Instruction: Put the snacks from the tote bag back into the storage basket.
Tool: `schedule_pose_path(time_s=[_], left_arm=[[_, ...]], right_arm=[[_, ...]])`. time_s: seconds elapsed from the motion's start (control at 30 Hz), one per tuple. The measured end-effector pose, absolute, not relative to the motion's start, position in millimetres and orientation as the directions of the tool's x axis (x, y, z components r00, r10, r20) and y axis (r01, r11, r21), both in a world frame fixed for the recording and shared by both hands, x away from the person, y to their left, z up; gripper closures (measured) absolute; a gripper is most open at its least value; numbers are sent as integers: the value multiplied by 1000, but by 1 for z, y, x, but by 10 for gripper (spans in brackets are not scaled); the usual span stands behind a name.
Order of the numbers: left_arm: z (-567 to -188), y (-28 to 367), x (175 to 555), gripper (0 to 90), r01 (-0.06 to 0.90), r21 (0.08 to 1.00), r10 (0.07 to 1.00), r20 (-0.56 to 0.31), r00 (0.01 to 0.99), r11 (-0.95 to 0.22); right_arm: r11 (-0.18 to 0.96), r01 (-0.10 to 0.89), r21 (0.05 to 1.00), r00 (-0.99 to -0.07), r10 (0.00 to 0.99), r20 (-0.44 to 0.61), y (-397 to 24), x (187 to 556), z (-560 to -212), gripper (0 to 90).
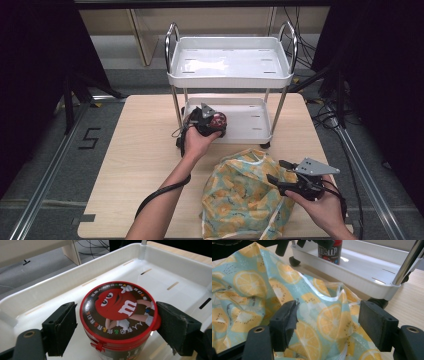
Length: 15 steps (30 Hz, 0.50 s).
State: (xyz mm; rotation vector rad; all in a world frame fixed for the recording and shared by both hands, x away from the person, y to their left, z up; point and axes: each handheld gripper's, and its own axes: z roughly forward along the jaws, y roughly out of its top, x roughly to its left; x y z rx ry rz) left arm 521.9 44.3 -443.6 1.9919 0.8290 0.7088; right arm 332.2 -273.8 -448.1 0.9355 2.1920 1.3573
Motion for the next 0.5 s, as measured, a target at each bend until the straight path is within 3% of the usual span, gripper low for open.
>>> schedule_pose_path(time_s=[0.07, 0.2, 0.27, 0.5], left_arm=[[-443, 42, 517, 182, 317, 871, 782, 114, 613, -375], [-438, 48, 513, 183, 283, 848, 760, 194, 620, -448], [-437, 45, 506, 183, 316, 862, 778, 132, 615, -396], [-427, 51, 496, 186, 301, 857, 770, 159, 618, -418]], right_arm=[[307, 331, 892, -698, 716, 13, -274, 332, -448, 318], [303, 356, 884, -694, 719, 32, -273, 331, -448, 317], [310, 330, 892, -692, 721, 6, -274, 332, -448, 316], [311, 321, 894, -698, 716, 2, -273, 333, -448, 315]])
